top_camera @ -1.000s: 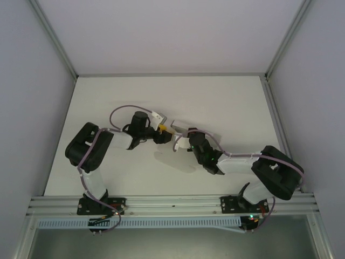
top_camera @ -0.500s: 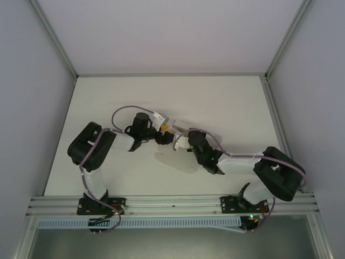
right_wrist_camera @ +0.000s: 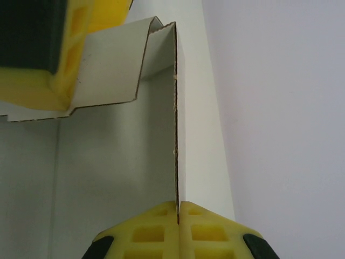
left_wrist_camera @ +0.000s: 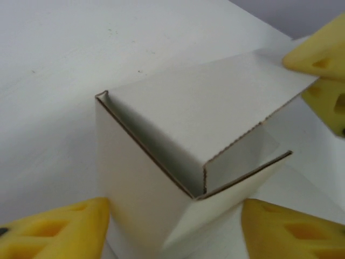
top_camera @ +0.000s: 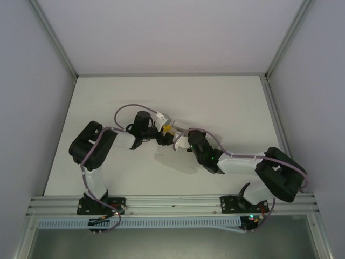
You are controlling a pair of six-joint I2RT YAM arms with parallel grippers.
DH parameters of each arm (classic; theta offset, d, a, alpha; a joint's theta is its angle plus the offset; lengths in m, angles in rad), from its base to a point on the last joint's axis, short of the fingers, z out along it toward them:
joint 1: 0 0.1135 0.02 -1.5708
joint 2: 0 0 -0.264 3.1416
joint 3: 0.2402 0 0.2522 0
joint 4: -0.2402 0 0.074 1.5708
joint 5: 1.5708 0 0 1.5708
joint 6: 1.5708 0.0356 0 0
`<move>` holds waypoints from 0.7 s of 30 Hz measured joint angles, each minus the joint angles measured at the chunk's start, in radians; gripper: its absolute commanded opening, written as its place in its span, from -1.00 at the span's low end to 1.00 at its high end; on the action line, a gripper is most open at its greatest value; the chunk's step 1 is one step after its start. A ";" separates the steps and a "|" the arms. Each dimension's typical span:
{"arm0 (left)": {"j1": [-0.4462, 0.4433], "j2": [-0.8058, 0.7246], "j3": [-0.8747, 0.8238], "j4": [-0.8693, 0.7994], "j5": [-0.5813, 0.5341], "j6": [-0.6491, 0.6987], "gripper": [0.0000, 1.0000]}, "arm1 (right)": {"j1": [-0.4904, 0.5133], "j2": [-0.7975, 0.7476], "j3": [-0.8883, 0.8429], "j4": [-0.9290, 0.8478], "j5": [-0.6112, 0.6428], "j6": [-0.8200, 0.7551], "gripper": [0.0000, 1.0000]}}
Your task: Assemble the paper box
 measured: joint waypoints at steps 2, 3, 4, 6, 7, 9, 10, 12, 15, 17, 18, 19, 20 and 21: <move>-0.001 0.008 0.016 -0.009 -0.024 0.002 -0.20 | -0.005 -0.001 0.001 -0.006 0.002 0.002 -1.00; -0.001 0.011 0.019 -0.007 -0.039 -0.001 -0.21 | -0.005 -0.002 0.002 -0.008 0.002 0.003 -1.00; -0.003 0.011 0.020 -0.005 -0.056 -0.005 -0.28 | -0.006 -0.003 0.003 -0.012 0.001 0.007 -1.00; -0.010 0.011 0.020 0.007 -0.097 -0.019 -0.44 | -0.006 -0.005 0.008 -0.027 -0.002 0.014 -1.00; -0.013 0.012 0.020 0.015 -0.121 -0.029 -0.54 | -0.006 -0.005 0.013 -0.035 -0.005 0.019 -1.00; -0.021 0.015 0.020 0.037 -0.167 -0.046 -0.71 | -0.007 -0.005 0.023 -0.050 -0.015 0.032 -1.00; -0.027 0.017 0.020 0.047 -0.189 -0.052 -0.90 | -0.007 -0.005 0.027 -0.059 -0.021 0.038 -1.00; -0.042 0.018 0.021 0.063 -0.250 -0.051 -0.97 | -0.007 -0.005 0.037 -0.066 -0.031 0.053 -1.00; -0.068 0.021 0.026 0.070 -0.343 -0.054 -1.00 | -0.007 -0.005 0.048 -0.083 -0.043 0.079 -1.00; -0.093 0.023 0.030 0.074 -0.421 -0.056 -1.00 | -0.007 -0.006 0.048 -0.093 -0.046 0.095 -1.00; -0.106 0.025 0.031 0.079 -0.455 -0.057 -1.00 | -0.008 -0.006 0.049 -0.097 -0.046 0.104 -1.00; -0.120 0.028 0.033 0.085 -0.498 -0.061 -1.00 | -0.010 -0.006 0.050 -0.101 -0.047 0.110 -1.00; -0.130 0.032 0.034 0.092 -0.531 -0.064 -0.90 | -0.011 -0.006 0.052 -0.104 -0.046 0.116 -1.00; -0.140 0.034 0.035 0.097 -0.560 -0.068 -0.88 | -0.013 -0.006 0.054 -0.109 -0.047 0.124 -1.00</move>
